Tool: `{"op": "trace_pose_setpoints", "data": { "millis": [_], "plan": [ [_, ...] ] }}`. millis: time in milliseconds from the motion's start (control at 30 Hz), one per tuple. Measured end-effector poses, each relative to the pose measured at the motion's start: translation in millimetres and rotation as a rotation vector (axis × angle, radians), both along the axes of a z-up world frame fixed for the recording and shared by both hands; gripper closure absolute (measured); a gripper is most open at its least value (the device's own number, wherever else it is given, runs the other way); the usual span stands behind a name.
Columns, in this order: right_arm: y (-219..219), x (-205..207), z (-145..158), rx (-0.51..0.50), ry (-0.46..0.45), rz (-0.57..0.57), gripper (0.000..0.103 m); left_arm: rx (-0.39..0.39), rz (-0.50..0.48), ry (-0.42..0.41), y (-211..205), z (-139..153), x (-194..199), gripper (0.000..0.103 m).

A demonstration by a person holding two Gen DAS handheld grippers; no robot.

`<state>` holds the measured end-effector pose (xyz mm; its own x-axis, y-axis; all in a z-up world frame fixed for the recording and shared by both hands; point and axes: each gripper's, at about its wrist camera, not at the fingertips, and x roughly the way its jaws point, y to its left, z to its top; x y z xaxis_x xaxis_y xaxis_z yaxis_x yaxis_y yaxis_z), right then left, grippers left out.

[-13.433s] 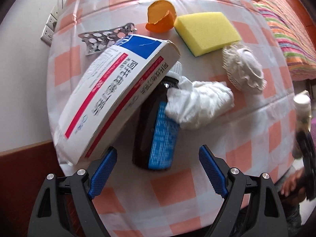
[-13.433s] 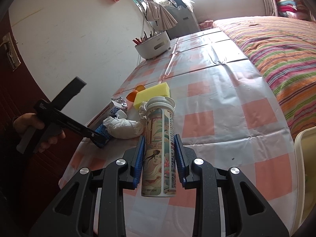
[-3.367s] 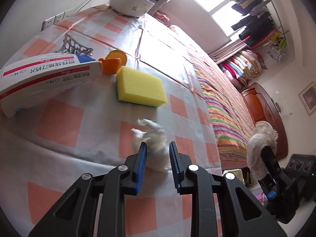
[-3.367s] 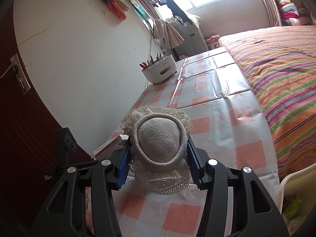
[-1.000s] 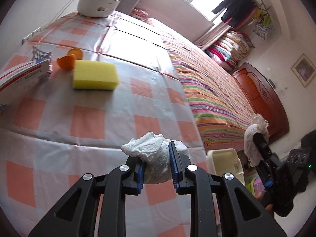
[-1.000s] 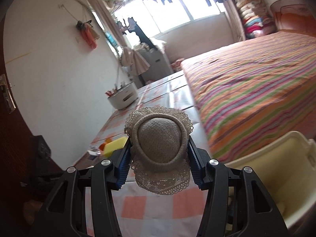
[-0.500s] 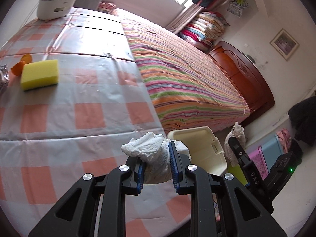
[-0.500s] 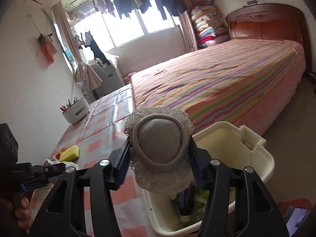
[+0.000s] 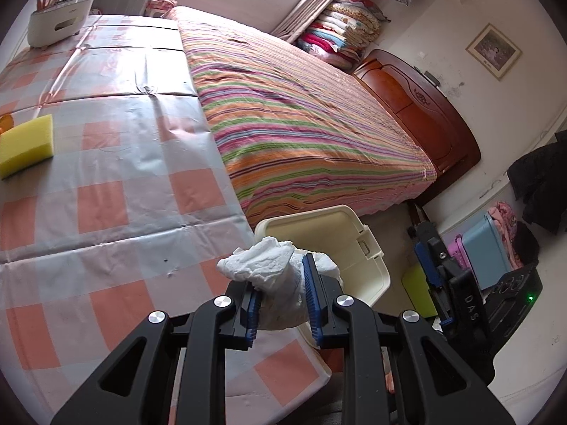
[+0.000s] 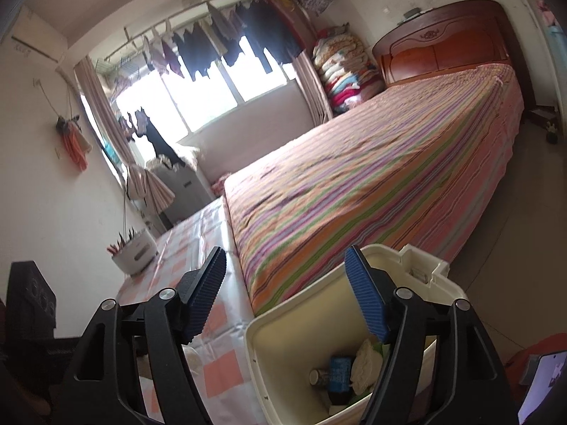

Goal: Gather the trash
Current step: 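Bring the white tissue over the cream bin and open the left tool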

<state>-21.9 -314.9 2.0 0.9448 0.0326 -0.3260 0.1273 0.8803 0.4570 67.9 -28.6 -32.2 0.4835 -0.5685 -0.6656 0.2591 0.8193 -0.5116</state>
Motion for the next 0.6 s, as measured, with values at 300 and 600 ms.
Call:
{"op": "trace_pose_setpoints", "data": {
  "millis": [300, 600],
  "plan": [
    [-11, -9, 0, 0.036, -0.061, -0.05, 0.031, 0.036, -0.071, 0.018, -39, -8, 11, 0.081],
    [-13, -8, -9, 0.063, -0.065, -0.071, 0.031, 0.07, -0.107, 0.025, -64, -15, 18, 0.08]
  ]
}}
